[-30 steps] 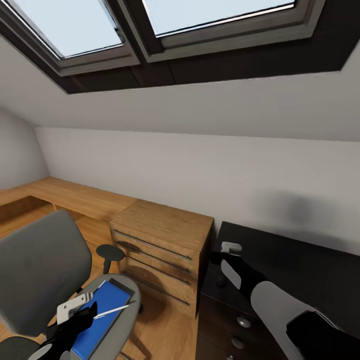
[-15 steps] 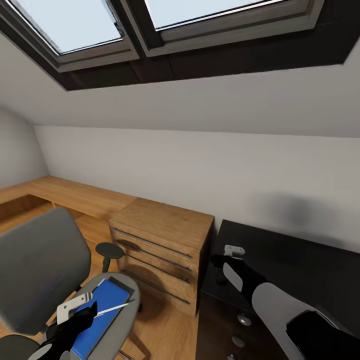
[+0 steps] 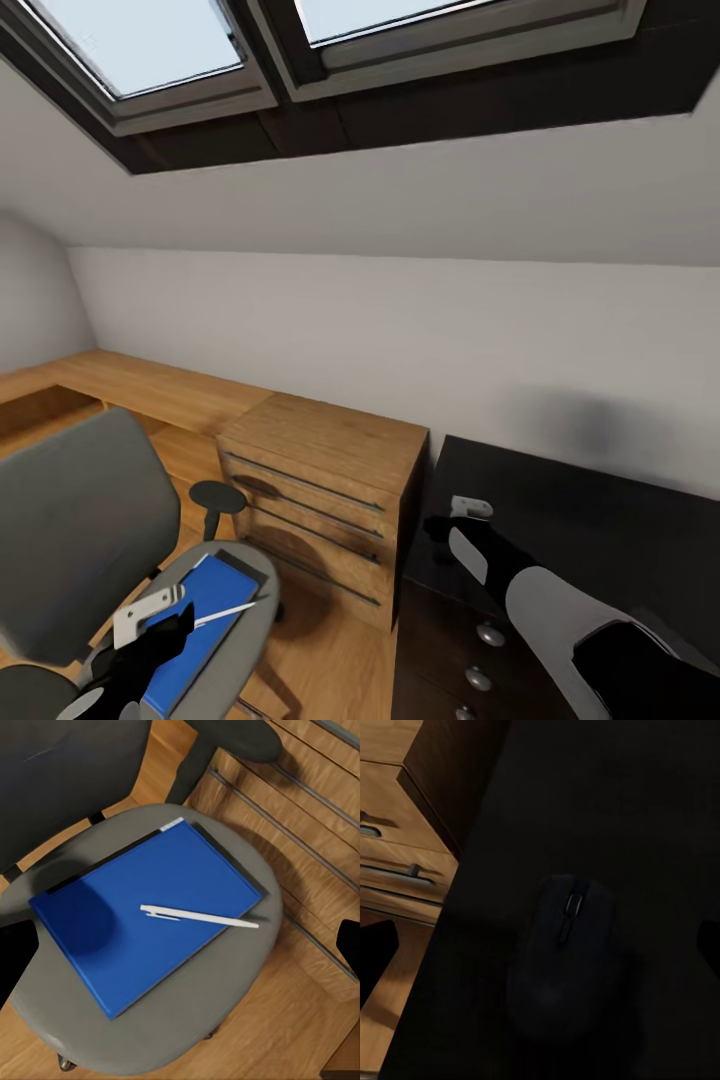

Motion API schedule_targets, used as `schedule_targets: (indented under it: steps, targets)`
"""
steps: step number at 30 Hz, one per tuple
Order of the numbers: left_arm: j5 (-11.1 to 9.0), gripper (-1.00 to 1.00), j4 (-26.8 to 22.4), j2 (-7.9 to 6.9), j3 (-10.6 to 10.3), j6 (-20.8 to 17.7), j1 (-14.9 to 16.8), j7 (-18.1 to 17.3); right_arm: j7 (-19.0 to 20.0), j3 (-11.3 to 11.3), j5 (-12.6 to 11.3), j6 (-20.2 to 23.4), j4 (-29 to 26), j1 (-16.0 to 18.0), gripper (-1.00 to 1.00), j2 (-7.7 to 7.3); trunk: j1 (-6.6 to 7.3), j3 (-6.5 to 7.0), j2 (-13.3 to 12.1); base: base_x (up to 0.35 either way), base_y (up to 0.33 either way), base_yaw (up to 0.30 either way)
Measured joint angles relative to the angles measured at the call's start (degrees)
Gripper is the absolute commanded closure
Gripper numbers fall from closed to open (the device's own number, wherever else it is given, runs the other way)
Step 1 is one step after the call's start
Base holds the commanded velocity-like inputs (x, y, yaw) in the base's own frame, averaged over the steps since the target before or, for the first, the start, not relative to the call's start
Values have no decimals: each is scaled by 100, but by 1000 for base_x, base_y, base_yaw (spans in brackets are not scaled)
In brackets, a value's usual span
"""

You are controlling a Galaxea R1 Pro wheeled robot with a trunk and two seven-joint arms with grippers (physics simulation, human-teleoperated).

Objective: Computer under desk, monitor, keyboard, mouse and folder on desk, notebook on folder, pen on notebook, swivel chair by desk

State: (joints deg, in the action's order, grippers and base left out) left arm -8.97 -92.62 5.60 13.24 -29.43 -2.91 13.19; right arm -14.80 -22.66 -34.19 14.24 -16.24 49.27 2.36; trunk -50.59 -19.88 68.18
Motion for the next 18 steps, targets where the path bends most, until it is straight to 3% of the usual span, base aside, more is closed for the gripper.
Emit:
schedule_targets:
  steps: [18]
  targets:
    - [0, -100, 0, 0, 2, 0, 0, 2, 0, 15, 0, -8, -1, 0, -100, -113, -396, -323, 722, 0, 0, 0]
